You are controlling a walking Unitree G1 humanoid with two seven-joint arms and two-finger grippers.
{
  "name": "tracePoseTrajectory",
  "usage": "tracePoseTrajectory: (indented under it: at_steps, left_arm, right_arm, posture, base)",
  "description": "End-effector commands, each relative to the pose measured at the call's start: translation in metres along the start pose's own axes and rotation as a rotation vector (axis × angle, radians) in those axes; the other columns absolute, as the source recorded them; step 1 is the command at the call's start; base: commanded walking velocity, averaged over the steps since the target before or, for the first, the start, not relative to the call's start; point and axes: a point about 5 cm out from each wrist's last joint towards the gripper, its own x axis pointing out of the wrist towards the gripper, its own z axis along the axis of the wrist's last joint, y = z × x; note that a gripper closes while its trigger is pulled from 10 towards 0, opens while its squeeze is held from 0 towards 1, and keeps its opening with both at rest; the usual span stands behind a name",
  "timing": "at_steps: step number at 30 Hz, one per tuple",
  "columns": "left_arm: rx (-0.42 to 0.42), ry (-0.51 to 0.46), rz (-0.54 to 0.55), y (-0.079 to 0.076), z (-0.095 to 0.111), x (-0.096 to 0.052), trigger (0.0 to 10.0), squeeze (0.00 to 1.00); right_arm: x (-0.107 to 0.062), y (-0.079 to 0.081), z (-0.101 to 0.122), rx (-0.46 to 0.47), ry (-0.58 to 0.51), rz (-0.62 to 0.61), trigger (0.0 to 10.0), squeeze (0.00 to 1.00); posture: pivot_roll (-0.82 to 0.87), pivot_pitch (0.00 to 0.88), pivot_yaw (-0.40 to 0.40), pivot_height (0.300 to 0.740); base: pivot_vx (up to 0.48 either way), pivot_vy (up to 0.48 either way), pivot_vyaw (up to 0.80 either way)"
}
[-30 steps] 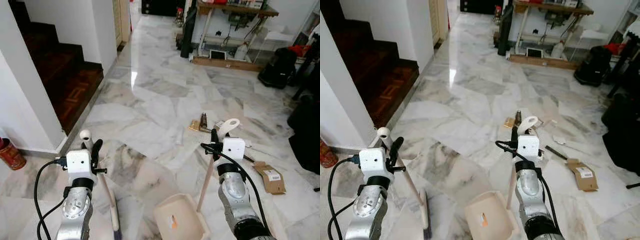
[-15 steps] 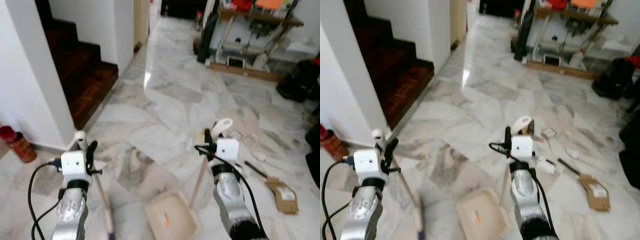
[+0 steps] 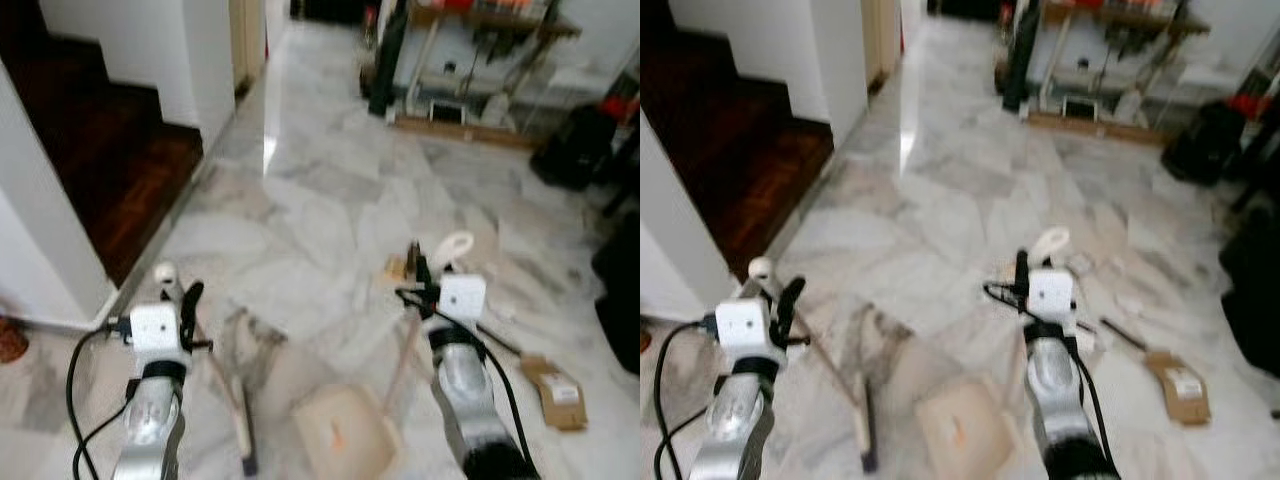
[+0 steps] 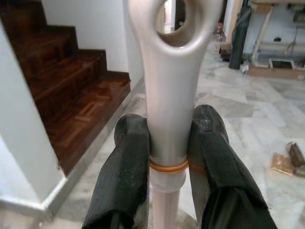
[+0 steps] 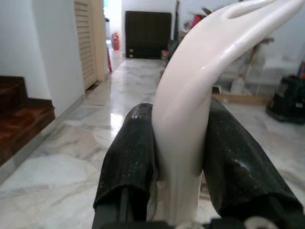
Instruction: Sweep floor
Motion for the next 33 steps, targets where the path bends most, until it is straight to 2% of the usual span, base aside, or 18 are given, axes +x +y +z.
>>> tracePoseTrajectory:
  at_steps: [1,8,12,20,33]
  left_arm:
    - [0.007,-0.049,-0.007,-0.0016,0.0112,0.0049,10.0,0.0]
    - [0.007,-0.048,-0.006,-0.0008,0.0117,0.0054,10.0,0.0]
    - [0.007,-0.047,-0.006,-0.0007,0.0118,0.0056,10.0,0.0]
    - [0.006,-0.047,-0.007,-0.0004,0.0123,0.0058,10.0,0.0]
    - [0.003,-0.048,-0.012,-0.0026,0.0129,0.0059,10.0,0.0]
  right_arm:
    - [0.004,-0.0097,0.0064,-0.029,-0.023,-0.021,10.0,0.0]
    - [0.0032,-0.0097,0.0056,-0.028,-0.017,-0.021,10.0,0.0]
    - [0.002,-0.0095,0.0055,-0.056,-0.019,-0.018,10.0,0.0]
    - [0.0002,-0.0047,0.0052,-0.06,-0.02,0.007,10.0,0.0]
    - [-0.0007,-0.0033,0.0041,-0.038,-0.01,0.01,10.0,0.0]
  posture:
    - [0.09,0.044,-0.066,0.74]
    - [0.09,0.051,-0.063,0.74]
    - [0.09,0.053,-0.061,0.74]
    - [0.09,0.055,-0.06,0.74]
    - [0.09,0.055,-0.059,0.74]
  base:
    - [0.356,0.0,0.0]
    - [0.352,0.0,0.0]
    - [0.354,0.0,0.0]
    - [0.353,0.0,0.7]
    - [0.354,0.0,0.0]
